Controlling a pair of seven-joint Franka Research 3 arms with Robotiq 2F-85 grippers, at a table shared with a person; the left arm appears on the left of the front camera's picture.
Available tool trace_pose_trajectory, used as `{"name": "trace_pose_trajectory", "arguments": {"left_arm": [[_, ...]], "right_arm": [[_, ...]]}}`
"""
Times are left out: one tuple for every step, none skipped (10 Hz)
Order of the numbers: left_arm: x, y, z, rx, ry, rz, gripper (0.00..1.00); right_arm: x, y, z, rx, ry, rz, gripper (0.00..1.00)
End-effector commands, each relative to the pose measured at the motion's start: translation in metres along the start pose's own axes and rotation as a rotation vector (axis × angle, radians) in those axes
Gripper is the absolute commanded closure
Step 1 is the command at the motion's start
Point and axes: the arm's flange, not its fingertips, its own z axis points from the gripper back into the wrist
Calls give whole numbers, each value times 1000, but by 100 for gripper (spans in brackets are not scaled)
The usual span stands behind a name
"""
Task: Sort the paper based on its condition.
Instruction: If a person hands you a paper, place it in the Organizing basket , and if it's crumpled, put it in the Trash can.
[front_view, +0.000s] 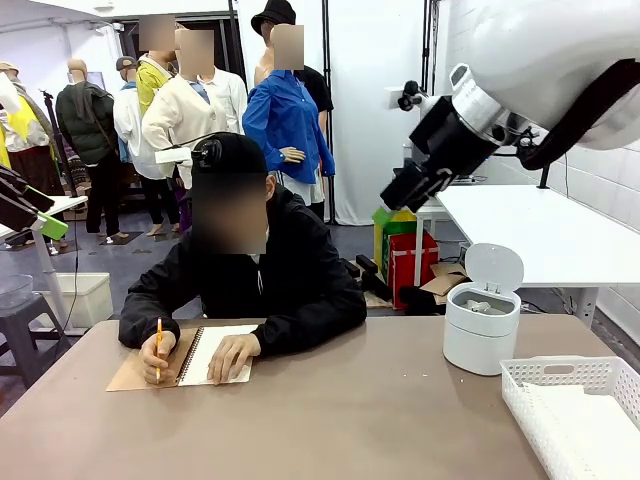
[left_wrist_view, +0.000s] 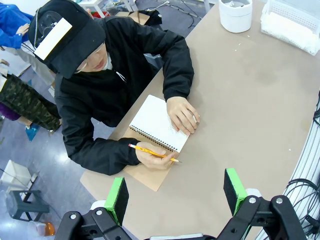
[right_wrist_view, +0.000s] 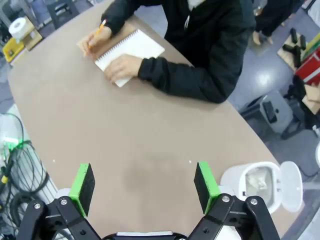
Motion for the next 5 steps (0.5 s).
{"name": "trace_pose_trajectory", "arguments": {"left_arm": [[0,1,0,9,-4,2,0],[0,1,0,9,-4,2,0],[0,1,0,9,-4,2,0],[0,1,0,9,-4,2,0],[0,1,0,9,-4,2,0]], "right_arm": [[13,6,-7,5,-36,-21,0],[20,9,-9,6,-40,-2,0],[25,12,-12,13,-45,5,0],[30,15,-12,24,-53,6,0],[33,19,-12,38,-71,2,0]]}}
